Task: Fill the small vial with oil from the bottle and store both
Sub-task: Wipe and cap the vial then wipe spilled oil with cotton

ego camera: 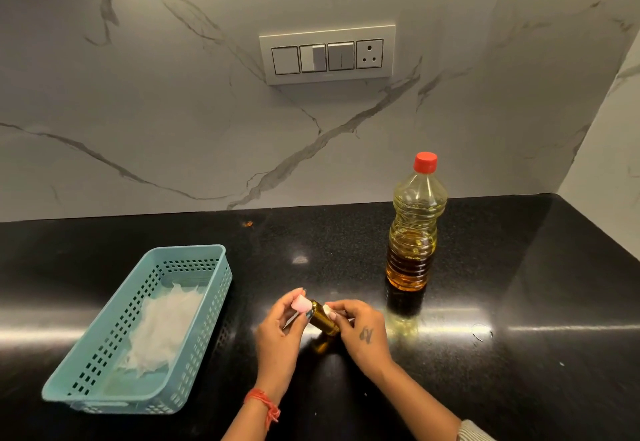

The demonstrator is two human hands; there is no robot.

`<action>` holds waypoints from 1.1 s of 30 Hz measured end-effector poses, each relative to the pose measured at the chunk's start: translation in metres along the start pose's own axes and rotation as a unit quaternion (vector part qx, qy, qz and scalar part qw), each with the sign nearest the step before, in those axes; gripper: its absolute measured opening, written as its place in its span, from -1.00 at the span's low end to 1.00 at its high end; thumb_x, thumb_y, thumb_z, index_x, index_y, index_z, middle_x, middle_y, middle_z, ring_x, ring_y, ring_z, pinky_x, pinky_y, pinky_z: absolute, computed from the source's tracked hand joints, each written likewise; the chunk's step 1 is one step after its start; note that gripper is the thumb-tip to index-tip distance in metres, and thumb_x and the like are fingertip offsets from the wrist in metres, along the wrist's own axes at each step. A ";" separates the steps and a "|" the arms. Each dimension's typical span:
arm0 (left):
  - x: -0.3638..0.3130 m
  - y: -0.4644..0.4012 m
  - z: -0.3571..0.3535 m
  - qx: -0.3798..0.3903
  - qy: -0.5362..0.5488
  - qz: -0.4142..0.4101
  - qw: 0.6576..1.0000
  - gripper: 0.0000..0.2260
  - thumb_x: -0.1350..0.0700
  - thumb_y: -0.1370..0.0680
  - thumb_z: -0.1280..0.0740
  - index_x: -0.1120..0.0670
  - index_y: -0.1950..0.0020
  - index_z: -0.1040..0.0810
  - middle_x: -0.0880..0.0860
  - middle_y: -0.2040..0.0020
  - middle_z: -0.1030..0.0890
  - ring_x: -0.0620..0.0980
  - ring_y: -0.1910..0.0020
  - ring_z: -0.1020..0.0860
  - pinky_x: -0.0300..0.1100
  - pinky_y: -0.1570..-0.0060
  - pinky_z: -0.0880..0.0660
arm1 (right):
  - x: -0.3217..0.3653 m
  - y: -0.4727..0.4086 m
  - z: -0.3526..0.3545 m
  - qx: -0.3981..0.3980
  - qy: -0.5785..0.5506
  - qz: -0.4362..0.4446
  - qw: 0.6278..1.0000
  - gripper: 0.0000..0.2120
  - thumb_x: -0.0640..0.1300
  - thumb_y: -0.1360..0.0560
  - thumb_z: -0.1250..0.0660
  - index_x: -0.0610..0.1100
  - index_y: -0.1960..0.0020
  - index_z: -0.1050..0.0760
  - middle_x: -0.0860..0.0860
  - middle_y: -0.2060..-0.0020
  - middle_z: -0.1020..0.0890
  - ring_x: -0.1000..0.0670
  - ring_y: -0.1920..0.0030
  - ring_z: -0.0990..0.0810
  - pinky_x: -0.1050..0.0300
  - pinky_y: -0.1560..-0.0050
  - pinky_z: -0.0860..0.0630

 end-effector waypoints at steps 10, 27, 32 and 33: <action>0.006 0.001 -0.013 0.022 -0.040 -0.006 0.999 -0.70 0.34 -0.48 -0.33 -0.01 -0.09 -0.56 -0.09 -0.05 -0.62 -0.24 -0.06 -0.57 -0.44 -0.02 -0.48 | 0.006 0.002 0.001 0.029 0.028 -0.003 0.999 -0.65 -0.42 -0.34 -0.27 -0.04 0.11 -0.65 0.08 0.20 -0.66 0.18 0.15 -0.59 0.48 0.18 -0.43; 0.017 0.009 -0.031 -0.051 0.025 0.047 0.997 -0.72 0.28 -0.59 -0.14 -0.02 -0.03 -0.57 -0.01 -0.05 -0.61 -0.07 -0.08 -0.56 -0.20 -0.05 -0.49 | 0.008 0.012 -0.005 -0.087 -0.018 0.012 0.996 -0.76 -0.34 -0.43 -0.27 -0.03 0.16 -0.58 0.09 0.25 -0.63 0.15 0.18 -0.58 0.19 0.14 -0.53; 0.012 0.008 -0.035 -0.034 0.081 0.073 0.993 -0.82 0.17 -0.58 -0.18 0.04 -0.04 -0.57 0.00 -0.02 -0.62 -0.08 -0.02 -0.58 -0.35 0.11 -0.53 | 0.006 0.009 -0.004 -0.087 -0.054 -0.005 0.995 -0.77 -0.31 -0.45 -0.28 0.01 0.17 -0.59 0.11 0.26 -0.64 0.16 0.19 -0.59 0.17 0.14 -0.56; 0.010 0.008 -0.035 -0.025 0.096 0.074 0.992 -0.84 0.14 -0.56 -0.21 0.06 -0.05 -0.57 0.03 0.00 -0.62 -0.08 0.01 -0.59 -0.38 0.14 -0.53 | 0.007 0.009 -0.003 -0.087 -0.067 -0.002 0.994 -0.77 -0.30 -0.45 -0.29 0.01 0.17 -0.59 0.11 0.27 -0.64 0.16 0.20 -0.60 0.17 0.15 -0.56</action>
Point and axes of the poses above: each hand's wrist, its own y-axis away from the middle knuckle, its own z-axis out of the back of the hand, x = y × z, the point moved 6 cm from there along -y, towards the middle knuckle
